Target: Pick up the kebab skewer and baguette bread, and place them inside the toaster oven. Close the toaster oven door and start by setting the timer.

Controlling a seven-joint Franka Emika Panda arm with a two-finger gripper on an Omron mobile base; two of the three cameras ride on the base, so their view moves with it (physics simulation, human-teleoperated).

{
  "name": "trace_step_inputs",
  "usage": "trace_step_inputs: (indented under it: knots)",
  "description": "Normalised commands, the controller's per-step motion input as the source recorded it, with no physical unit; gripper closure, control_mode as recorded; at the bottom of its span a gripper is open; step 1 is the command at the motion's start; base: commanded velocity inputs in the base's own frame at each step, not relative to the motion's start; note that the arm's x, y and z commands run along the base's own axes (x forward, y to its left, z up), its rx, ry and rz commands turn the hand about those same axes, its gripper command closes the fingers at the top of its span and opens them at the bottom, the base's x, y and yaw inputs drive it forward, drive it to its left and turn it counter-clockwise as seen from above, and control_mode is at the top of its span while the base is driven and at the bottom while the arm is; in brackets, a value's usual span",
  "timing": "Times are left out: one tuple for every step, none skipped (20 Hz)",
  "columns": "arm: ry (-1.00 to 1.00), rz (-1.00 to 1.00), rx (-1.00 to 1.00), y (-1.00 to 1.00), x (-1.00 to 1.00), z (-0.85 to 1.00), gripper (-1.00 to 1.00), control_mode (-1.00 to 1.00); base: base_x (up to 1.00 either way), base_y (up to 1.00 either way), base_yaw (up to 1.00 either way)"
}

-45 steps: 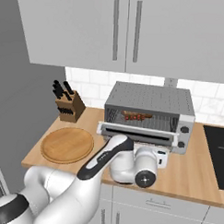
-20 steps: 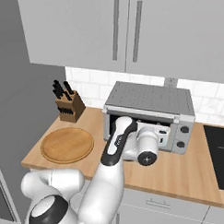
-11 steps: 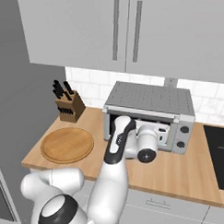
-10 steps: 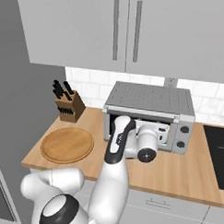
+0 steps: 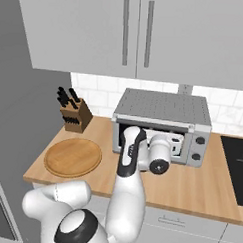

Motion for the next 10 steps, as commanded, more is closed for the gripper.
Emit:
trace_step_inputs:
  knots:
    - [0.00, 0.00, 0.00, 0.00, 0.00, -0.19, -1.00, -1.00, 0.00, 0.00, 0.00]
    - [0.00, 0.00, 0.00, 0.03, 0.00, -0.21, -1.00, -1.00, 0.00, 0.00, 0.00]
    - [0.00, 0.00, 0.00, 0.04, 0.00, -0.19, -1.00, -1.00, 0.00, 0.00, 0.00]
    - [0.00, 0.00, 0.00, 0.04, 0.00, -0.19, -1.00, -1.00, 0.00, 0.00, 0.00]
    - [0.00, 0.00, 0.00, 0.03, 0.00, -0.11, -1.00, -1.00, 0.00, 0.00, 0.00]
    - [0.00, 0.00, 0.00, 0.00, 0.00, -0.04, -1.00, -1.00, 0.00, 0.00, 0.00]
    - [0.00, 0.00, 0.00, 0.00, 0.00, -0.15, -1.00, -1.00, 0.00, 0.00, 0.00]
    - [0.00, 0.00, 0.00, 0.00, 0.04, -0.08, -1.00, -1.00, 0.00, 0.00, 0.00]
    - [0.00, 0.00, 0.00, 0.00, 0.07, -0.06, -1.00, -1.00, 0.00, 0.00, 0.00]
    - [0.00, 0.00, 0.00, 0.00, 0.11, -0.06, -1.00, -1.00, 0.00, 0.00, 0.00]
